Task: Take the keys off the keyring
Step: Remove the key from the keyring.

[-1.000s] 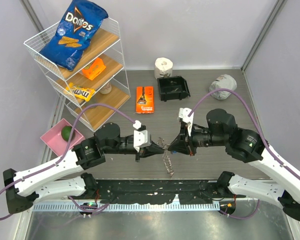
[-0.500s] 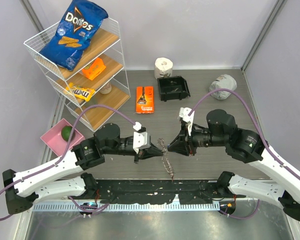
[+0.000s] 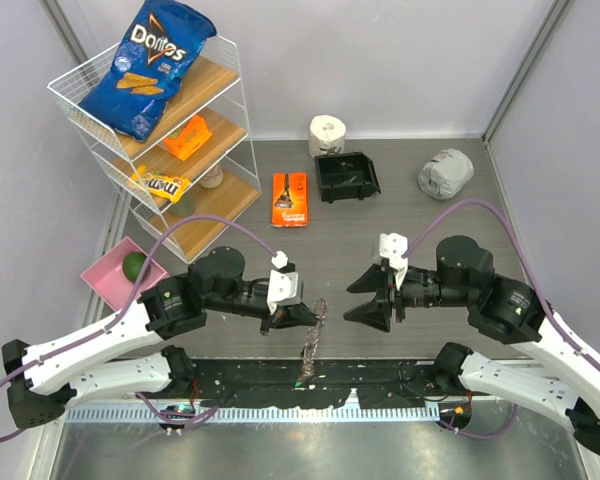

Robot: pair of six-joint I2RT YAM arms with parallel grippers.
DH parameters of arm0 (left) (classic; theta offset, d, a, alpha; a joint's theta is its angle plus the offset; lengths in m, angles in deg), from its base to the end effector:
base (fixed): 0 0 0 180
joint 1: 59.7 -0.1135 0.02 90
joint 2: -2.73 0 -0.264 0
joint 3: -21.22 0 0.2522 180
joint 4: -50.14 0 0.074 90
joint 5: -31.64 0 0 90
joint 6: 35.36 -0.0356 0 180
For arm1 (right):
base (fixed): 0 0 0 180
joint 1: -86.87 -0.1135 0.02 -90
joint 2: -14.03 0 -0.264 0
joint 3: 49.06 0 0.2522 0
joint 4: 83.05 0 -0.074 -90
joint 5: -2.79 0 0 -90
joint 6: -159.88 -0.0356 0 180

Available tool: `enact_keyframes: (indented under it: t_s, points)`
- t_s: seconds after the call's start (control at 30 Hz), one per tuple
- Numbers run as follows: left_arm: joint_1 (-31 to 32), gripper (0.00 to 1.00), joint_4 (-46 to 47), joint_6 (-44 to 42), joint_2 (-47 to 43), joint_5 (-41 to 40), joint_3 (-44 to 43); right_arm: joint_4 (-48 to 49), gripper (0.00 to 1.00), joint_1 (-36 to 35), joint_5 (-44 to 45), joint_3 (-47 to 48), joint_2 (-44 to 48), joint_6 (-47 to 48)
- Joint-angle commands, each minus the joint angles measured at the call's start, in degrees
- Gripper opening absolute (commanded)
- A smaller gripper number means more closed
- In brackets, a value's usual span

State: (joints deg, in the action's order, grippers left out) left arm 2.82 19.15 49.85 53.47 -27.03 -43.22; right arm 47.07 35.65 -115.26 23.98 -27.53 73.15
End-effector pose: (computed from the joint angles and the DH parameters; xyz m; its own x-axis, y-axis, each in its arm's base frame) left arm 0.0748 -0.1839 0.3466 -0.0543 0.2589 -0.9644 0.9949 -0.0682 -0.0743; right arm 0.0731 0.1177 0.3871 -0.1422 -0.2574 -0.9558 -0.9772 0.1906 0.0941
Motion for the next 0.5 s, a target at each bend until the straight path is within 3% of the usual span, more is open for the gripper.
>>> enact_keyframes:
  t_s: [0.0, 0.3, 0.47]
  points:
    - [0.2, 0.00, 1.0, 1.5, 0.2, 3.0, -4.7, 8.6, 0.60, 0.1, -8.0, -4.7, 3.6, 3.2]
    - [0.1, 0.00, 3.3, 3.1, 0.9, 5.9, -4.6, 17.9, 0.39, -0.6, -12.1, -9.0, 3.4, 0.1]
    - [0.2, 0.00, 4.1, 3.5, 0.9, 5.8, -4.5, 19.0, 0.34, -1.2, -13.3, -9.0, 1.9, -1.5]
